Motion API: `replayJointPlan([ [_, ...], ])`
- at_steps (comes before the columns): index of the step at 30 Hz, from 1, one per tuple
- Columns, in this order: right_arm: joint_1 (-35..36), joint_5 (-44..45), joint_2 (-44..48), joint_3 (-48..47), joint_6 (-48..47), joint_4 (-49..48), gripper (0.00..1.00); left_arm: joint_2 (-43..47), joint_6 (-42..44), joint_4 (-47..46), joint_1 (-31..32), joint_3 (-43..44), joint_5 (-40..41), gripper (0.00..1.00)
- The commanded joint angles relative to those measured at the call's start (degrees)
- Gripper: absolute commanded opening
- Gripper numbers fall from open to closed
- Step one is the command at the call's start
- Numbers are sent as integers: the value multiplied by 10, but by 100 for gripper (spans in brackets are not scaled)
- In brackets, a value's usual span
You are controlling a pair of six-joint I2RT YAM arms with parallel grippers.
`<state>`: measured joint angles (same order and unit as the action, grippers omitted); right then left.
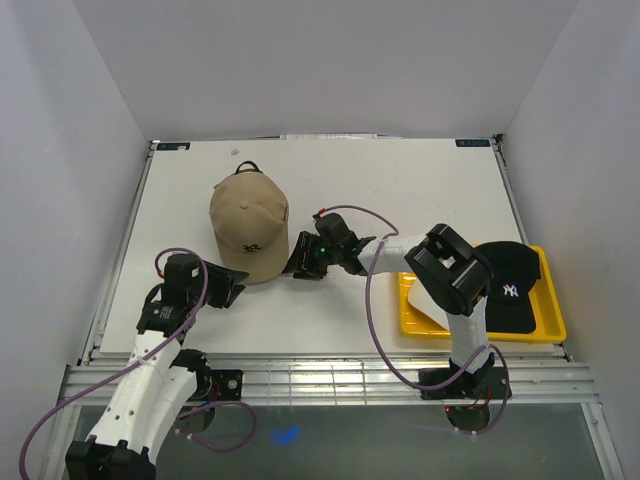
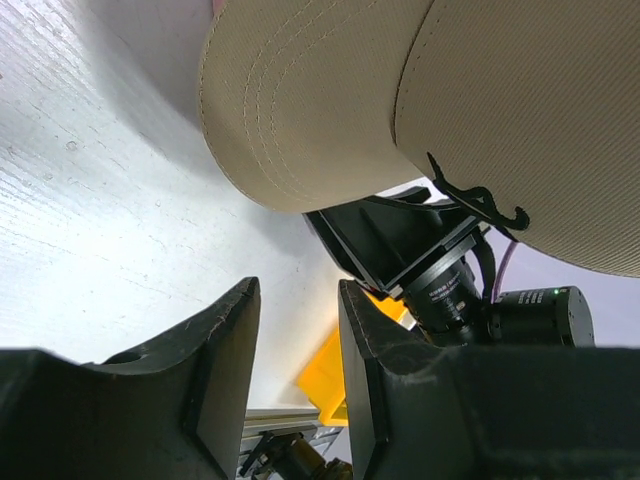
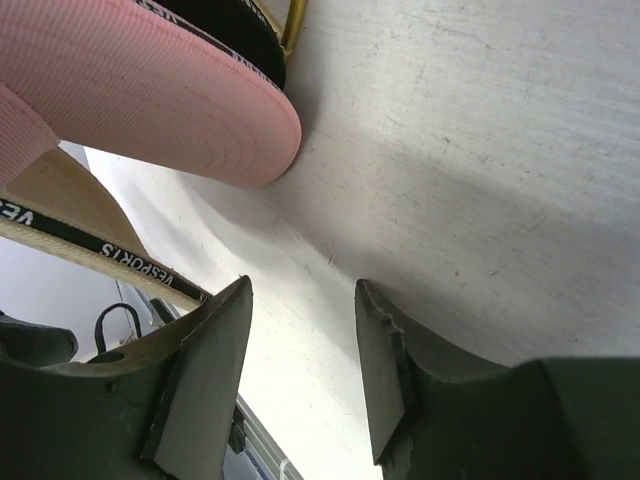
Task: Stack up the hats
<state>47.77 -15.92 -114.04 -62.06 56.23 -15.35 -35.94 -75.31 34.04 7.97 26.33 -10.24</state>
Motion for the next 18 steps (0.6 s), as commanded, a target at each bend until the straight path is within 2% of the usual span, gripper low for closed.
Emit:
replayJointPlan([
  [1,4,42,-9,13,-33,93,53,6,12,-2,-3,21,-7,47],
  [11,2,67,81,41,-73,153,53,6,57,-3,-3,58,-28,47],
  [18,-20,82,251,116,-108,207,53,10,101,12,-2,129,-35,47],
])
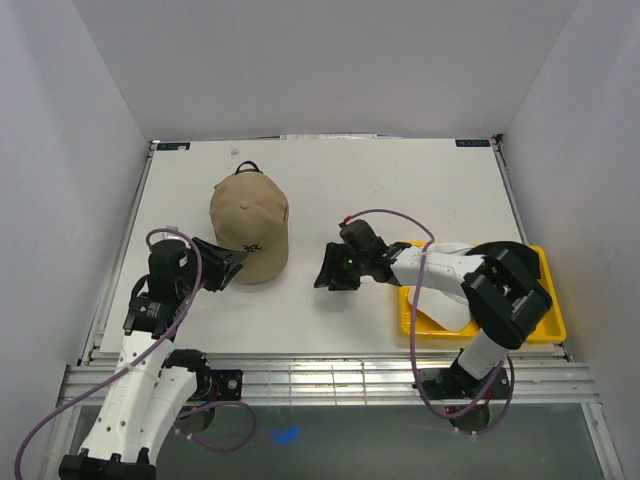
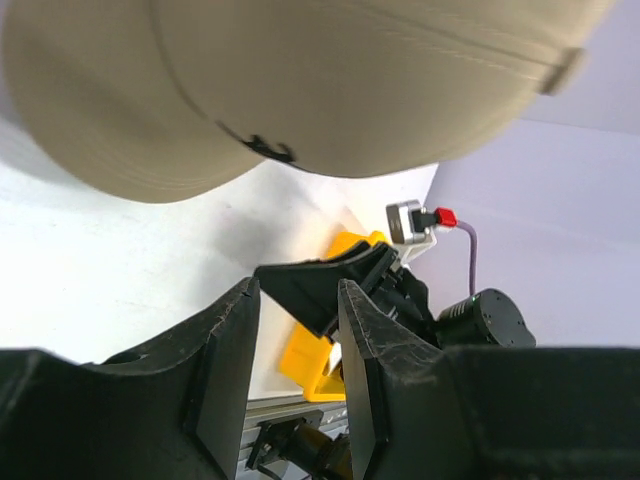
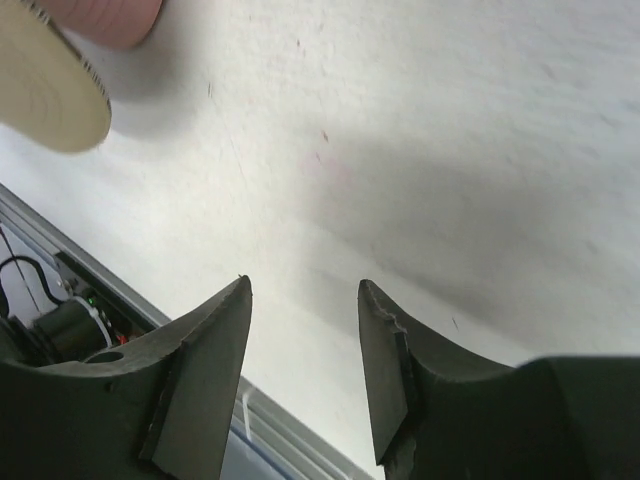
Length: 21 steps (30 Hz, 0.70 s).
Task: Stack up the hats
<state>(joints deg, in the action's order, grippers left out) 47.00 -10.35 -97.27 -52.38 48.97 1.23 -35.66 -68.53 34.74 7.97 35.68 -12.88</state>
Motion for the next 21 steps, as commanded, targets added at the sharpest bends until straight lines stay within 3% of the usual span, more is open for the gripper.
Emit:
replayJointPlan([
  [1,-21,31,102,21,-42,53,53,4,38,5,-3,53,-10,47],
  [5,-48,51,194,17,-72,117,54,-19,63,4,-2,101,-20,47],
  [11,-152,44,330,5,-114,221,55,-55,99,-1,-1,167,-33,47],
  [16,-286,94,367,-12,-187,337,57,-68,114,-12,-1,189,-59,47],
  [21,-410,101,376,-9,-225,387,59,-99,146,-18,3,216,-92,47],
])
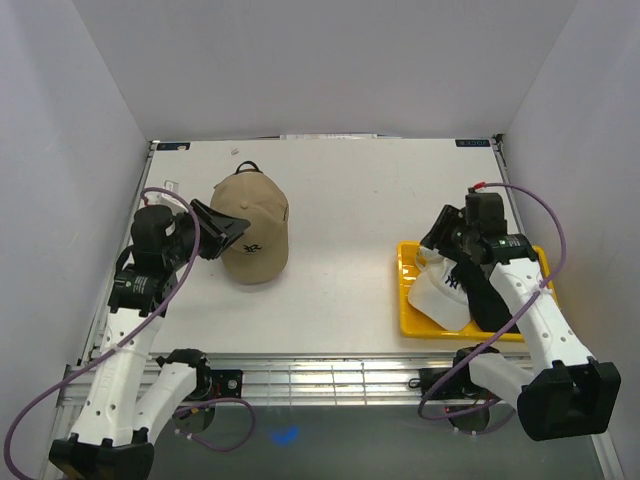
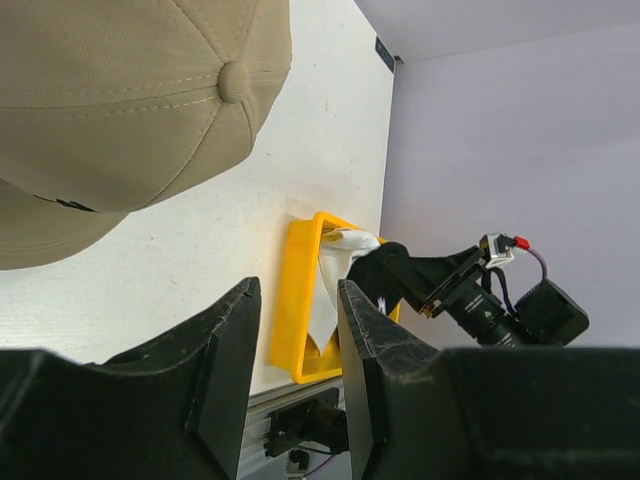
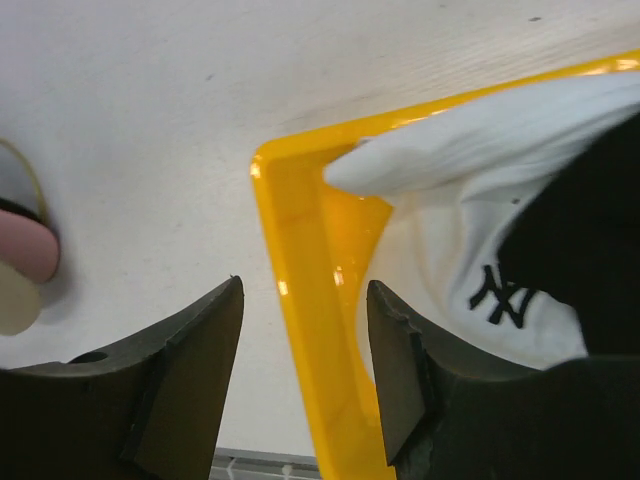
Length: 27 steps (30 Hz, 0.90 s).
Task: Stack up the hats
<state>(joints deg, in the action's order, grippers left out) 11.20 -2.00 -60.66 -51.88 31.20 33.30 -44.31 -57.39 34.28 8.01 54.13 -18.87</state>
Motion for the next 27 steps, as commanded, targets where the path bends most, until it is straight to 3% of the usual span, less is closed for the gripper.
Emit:
replayJointPlan([
  [1,-70,18,12,-14,-49,68,59,-17,41,-15,3,34,-37,47],
  [7,-146,63,-10,-38,-53,90,73,-47,67,-34,11,17,-81,47],
  [18,-231,71,-96,-35,-69,75,68,-38,76,-47,12,-10,-99,47],
  [27,-243,38,-155,-41,-62,30,62,-37,78,-54,12,-23,-106,47],
])
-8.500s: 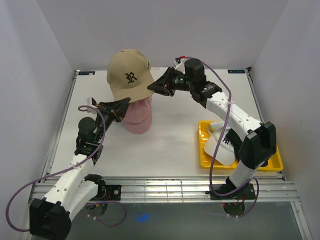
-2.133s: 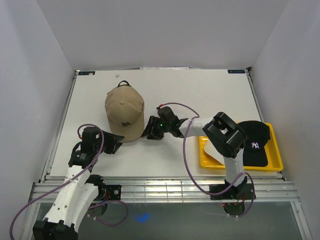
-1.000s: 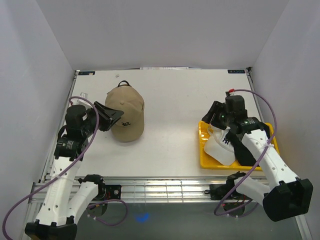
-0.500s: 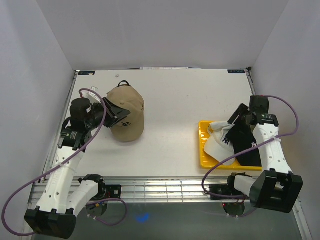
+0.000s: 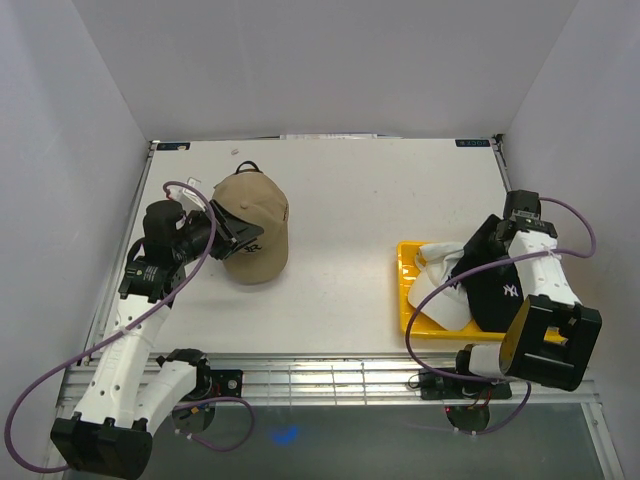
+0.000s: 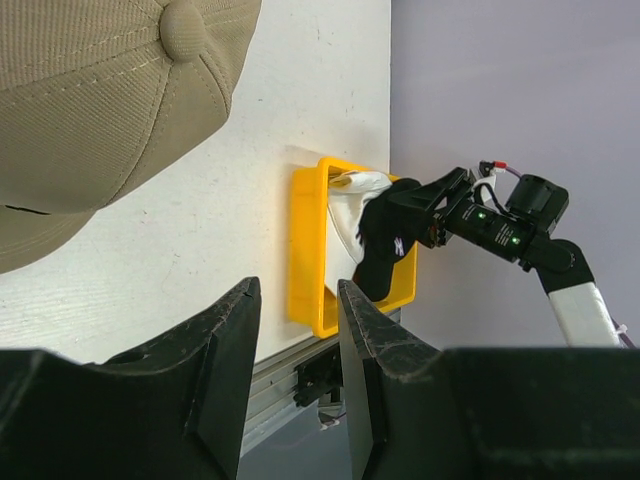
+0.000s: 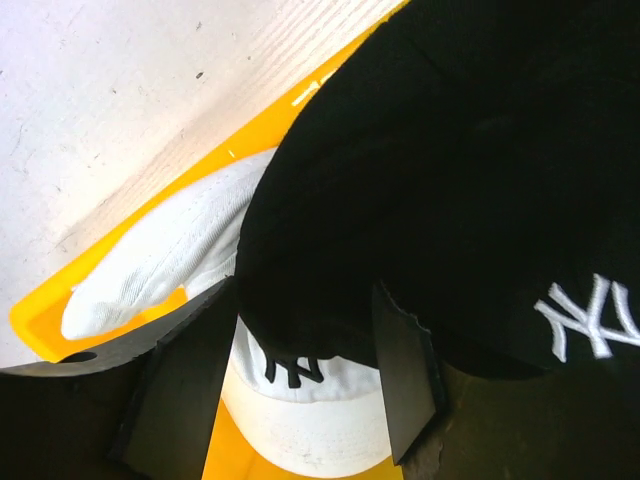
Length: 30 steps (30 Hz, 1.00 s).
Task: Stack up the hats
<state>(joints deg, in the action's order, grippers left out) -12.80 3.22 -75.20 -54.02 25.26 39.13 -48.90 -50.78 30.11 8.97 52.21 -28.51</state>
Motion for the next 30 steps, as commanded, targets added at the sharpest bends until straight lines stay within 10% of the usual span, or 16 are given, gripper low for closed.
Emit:
replayJointPlan([
  [1,-3,-16,-13,-18,-2,-33,61,8,11,-13,2,-3,-9,47],
  [7,-3,-13,-23,0,-6,-51,58,7,10,-14,2,-7,-10,47],
  [12,-3,-4,4,3,-11,-49,9,7,11,-13,2,-7,-9,47],
  [30,-2,-75,106,-205,-15,92,8,-5,39,-81,37,-21,-48,53],
])
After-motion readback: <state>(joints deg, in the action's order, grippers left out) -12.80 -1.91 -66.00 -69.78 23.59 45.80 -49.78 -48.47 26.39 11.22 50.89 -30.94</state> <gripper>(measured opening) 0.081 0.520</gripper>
